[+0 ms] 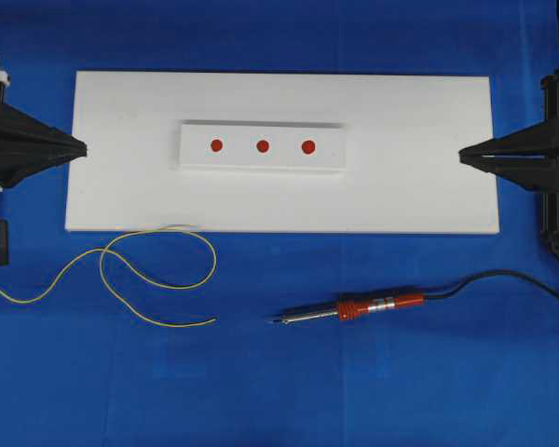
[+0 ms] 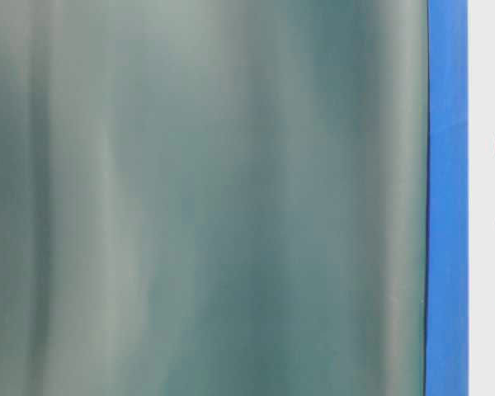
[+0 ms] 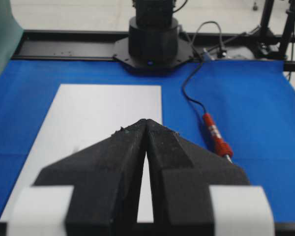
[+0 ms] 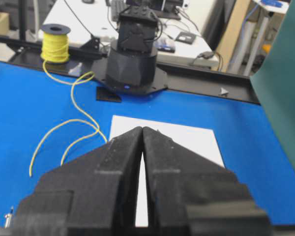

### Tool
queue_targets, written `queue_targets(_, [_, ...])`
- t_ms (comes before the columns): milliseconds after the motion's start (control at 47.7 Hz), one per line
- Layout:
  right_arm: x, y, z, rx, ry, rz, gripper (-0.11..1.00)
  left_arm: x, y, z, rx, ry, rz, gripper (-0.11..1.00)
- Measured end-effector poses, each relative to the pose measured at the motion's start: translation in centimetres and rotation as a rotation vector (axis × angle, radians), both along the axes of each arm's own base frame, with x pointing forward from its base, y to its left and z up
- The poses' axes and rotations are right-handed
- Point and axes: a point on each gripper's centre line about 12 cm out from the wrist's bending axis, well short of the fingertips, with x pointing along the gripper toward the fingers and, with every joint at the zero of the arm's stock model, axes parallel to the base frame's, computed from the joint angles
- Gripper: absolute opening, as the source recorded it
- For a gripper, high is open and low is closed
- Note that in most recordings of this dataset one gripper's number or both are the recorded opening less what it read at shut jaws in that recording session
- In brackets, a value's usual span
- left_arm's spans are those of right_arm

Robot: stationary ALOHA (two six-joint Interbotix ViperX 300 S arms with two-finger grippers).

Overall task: Touch the tip of the soldering iron to the tip of the solder at the mark.
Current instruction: 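Lower the left gripper to the yellow solder, right to the red iron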

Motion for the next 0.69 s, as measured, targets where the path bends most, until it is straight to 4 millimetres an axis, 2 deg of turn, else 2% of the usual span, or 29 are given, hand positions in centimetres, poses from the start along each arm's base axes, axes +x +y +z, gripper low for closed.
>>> queue_targets(126, [0.2, 0.6, 0.0, 0.024, 0.017, 0.031, -0.06, 0.0, -0.8, -0.2, -0.035, 0.022, -0.041, 0.00])
queue_targets(252, [0.6, 1.6, 0.2, 0.073, 0.047, 0.081, -0.06, 0.0, -1.8, -0.5, -0.036, 0.043, -0.093, 0.00])
queue_targets(461, [1.0, 3.9, -0.7, 0.119, 0.102, 0.189, -0.05, 0.3, -4.7, -1.5, -0.025, 0.091, -0.229, 0.00])
queue_targets(587, [1.4, 5.5, -1.7, 0.140, 0.155, 0.253, 0.04, 0.7, -6.3, -2.5, -0.019, 0.124, -0.300, 0.01])
queue_targets(650, [1.7, 6.0, -2.4, 0.157, 0.182, 0.270, 0.14, 0.9, -7.2, -3.2, -0.013, 0.144, -0.334, 0.03])
queue_targets(692, [2.0, 6.4, -3.0, 0.170, 0.207, 0.278, 0.26, 1.0, -7.6, -3.7, -0.014, 0.162, -0.350, 0.10])
